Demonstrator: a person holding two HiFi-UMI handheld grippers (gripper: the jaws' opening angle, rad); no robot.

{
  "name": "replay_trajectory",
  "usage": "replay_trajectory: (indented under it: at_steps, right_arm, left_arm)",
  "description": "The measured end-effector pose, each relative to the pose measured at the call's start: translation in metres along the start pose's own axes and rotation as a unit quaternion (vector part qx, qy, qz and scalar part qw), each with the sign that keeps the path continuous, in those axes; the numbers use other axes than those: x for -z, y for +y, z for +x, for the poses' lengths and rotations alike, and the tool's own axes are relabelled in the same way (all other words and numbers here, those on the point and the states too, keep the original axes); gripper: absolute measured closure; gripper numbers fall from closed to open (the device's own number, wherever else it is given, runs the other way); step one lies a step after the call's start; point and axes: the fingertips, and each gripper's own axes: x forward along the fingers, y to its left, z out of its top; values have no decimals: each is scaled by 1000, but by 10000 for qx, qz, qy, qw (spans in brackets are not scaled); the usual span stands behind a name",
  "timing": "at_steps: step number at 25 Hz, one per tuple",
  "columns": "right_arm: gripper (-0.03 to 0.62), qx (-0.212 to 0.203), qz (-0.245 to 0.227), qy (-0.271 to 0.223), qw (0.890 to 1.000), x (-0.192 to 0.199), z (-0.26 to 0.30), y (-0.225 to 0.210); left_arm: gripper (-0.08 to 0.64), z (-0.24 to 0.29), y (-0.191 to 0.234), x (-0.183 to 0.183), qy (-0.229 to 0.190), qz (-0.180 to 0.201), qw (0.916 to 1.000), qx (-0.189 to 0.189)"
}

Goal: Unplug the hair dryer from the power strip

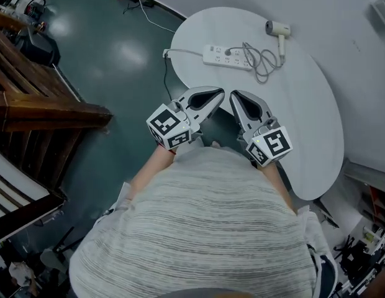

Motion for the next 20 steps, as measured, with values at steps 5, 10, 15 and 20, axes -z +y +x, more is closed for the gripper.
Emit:
replay_trajectory:
  at_steps: [5,10,15,20]
  right_arm:
    - [566,308,184,42,9993,1,49,-29]
    - [566,759,286,85,9967,0,93,-60]
    - [565,1278,381,194,9909,6,117,-82]
    - [566,1647,310,360,9852,17,128,-92]
  left_arm:
    - [552,13,53,-3,322,-56,9988,362]
    - [552,28,106,-9,702,86,9942,813]
    - [552,35,141,-8,945,56,9885,1182]
    - [552,43,160,-1,1079,65,9817,1565]
